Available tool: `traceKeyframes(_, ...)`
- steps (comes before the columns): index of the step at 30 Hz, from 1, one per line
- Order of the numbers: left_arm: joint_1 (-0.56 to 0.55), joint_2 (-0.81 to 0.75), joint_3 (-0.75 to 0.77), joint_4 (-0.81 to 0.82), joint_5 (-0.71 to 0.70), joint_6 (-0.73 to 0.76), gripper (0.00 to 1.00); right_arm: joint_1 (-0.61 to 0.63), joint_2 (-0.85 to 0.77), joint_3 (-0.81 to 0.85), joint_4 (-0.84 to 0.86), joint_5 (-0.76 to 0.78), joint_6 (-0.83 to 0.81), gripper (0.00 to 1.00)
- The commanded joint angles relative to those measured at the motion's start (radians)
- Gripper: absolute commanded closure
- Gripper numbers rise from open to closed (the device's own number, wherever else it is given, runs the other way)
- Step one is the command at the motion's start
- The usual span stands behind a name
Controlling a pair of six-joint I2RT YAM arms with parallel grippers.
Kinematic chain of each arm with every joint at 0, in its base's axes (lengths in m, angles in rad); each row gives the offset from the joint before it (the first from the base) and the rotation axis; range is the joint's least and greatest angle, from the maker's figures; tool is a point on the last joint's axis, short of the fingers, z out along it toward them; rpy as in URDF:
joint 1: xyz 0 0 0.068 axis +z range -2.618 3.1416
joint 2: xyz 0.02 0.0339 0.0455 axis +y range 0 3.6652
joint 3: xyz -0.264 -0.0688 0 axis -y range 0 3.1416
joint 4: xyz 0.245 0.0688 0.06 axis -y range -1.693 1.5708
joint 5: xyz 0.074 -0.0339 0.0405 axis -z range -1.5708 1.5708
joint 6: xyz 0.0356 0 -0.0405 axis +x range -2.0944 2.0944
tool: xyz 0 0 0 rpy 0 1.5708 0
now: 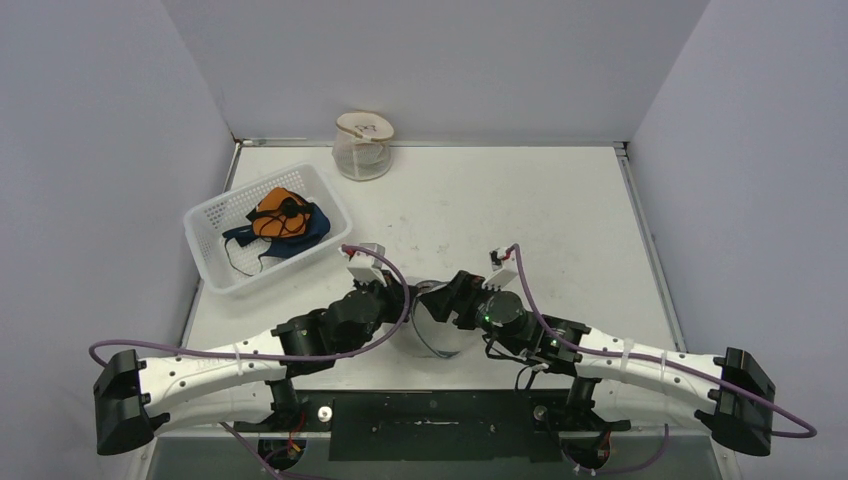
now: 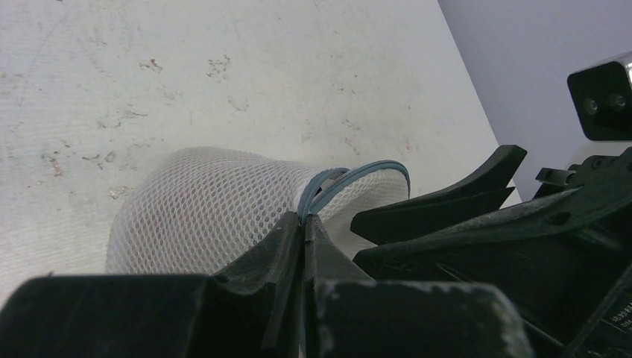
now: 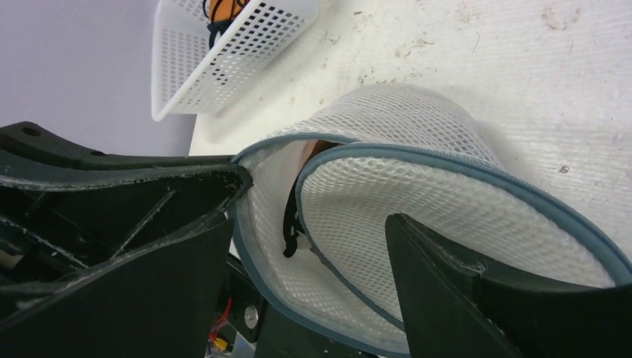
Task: Unzip the laundry bag and remove the bra
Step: Open the laundry bag at the center of the board.
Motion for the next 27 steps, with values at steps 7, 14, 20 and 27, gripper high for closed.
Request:
traceKeyframes(7,-0.028,0.038,0.004,0.133,0.009,-0.007,1.0,0.006,0.069,0.083,-0.107,0.124,0.012,0.35)
traceKeyframes(14,-0.054,0.03,0.003,0.144,0.001,-0.01,1.0,0.005,0.087,0.083,-0.098,0.175,0.048,0.34)
traceKeyframes(20,-0.071,0.043,0.009,0.146,-0.003,-0.009,1.0,0.019,0.125,0.123,-0.081,0.197,0.044,0.22)
traceKeyframes(27,-0.079,0.056,0.009,0.16,-0.006,-0.011,1.0,0.02,0.2,0.158,-0.102,0.22,0.039,0.33)
